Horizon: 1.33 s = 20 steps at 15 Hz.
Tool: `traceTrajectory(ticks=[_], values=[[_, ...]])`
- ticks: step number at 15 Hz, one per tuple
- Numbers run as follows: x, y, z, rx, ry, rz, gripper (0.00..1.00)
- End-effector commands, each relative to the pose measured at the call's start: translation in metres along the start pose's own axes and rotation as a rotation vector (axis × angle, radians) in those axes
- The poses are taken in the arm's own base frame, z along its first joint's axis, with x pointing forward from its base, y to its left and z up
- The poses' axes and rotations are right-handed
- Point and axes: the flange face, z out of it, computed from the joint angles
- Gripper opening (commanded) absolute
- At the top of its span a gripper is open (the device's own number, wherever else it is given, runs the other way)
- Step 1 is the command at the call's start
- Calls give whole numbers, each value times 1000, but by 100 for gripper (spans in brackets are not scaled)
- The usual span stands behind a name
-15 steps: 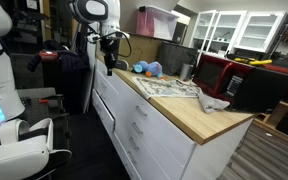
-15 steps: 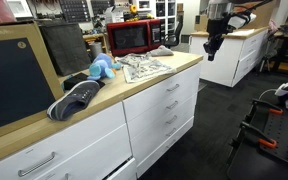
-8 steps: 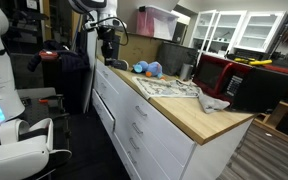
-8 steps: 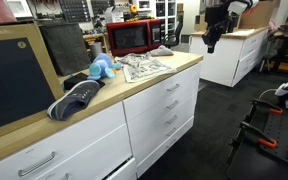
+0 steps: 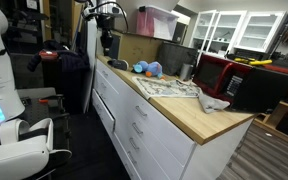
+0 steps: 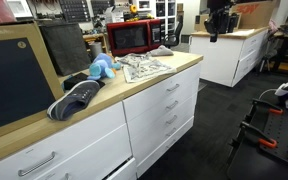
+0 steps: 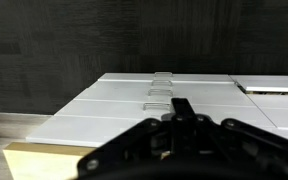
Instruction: Close the drawer fully
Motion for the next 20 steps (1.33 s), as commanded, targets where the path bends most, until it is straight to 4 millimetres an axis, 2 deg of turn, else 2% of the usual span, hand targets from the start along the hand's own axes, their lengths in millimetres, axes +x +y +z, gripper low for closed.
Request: traceTrajectory(ticks=[1,3,4,5,7,8,14,15,16,17,20], values=[[-4,4,-22,0,-5,11,0],[-4,5,-29,2,4,11,0],[-5,3,-32,41,20,-4,20],[-1,4,-20,8,15,8,2],[-3,2,-24,22,24,7,16],[-3,2,-25,23,27,7,20],[-3,2,-26,25,28,6,20],[-3,2,-26,25,28,6,45],[-6,1,-24,33,42,-22,46],[-8,-3,-25,16,86,-16,51],[-7,-13,-28,31,193,-6,75]])
